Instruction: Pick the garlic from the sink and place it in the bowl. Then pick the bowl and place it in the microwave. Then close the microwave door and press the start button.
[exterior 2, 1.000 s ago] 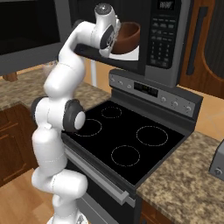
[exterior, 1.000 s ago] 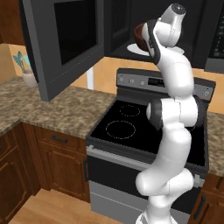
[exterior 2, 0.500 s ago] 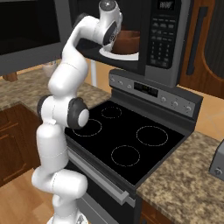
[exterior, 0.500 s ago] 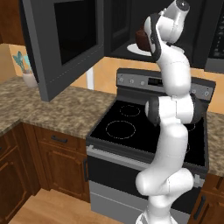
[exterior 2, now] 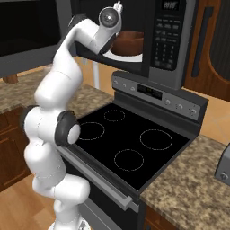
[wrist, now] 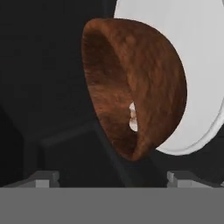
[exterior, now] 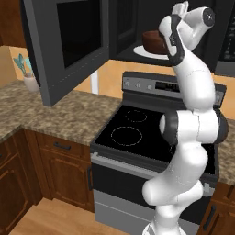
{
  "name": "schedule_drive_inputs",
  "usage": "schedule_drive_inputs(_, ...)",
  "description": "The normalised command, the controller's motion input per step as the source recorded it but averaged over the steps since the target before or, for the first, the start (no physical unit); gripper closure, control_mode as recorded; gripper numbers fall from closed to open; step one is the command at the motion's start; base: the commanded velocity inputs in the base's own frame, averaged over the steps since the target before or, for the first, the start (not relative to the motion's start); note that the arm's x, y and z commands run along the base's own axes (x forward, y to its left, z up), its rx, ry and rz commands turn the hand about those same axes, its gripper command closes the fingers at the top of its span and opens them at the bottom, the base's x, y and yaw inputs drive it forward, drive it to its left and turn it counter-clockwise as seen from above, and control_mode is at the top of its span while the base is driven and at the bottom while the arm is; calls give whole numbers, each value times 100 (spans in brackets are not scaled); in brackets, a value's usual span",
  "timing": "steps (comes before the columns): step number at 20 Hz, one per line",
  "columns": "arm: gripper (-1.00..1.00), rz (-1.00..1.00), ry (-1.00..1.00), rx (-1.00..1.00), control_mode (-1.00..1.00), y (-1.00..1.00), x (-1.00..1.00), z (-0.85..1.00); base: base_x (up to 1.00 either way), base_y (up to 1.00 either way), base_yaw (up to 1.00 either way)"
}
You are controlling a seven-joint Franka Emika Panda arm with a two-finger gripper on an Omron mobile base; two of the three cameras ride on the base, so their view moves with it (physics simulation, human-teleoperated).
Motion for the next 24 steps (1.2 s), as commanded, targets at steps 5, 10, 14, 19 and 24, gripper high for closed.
schedule_drive_inputs(5,-100,5,-30,5,-100,40,-100,17,0,0,0)
schedule_drive_inputs(10,-100,1,-29,5,-100,28,-100,0,0,0,0)
schedule_drive_inputs(14,-100,-1,-31,6,-100,39,-100,1,0,0,0)
schedule_drive_inputs(19,-100,-7,-19,5,-100,32,-100,19,0,0,0)
schedule_drive_inputs(24,-100,-3,2,-4,-100,26,-100,44,0,0,0)
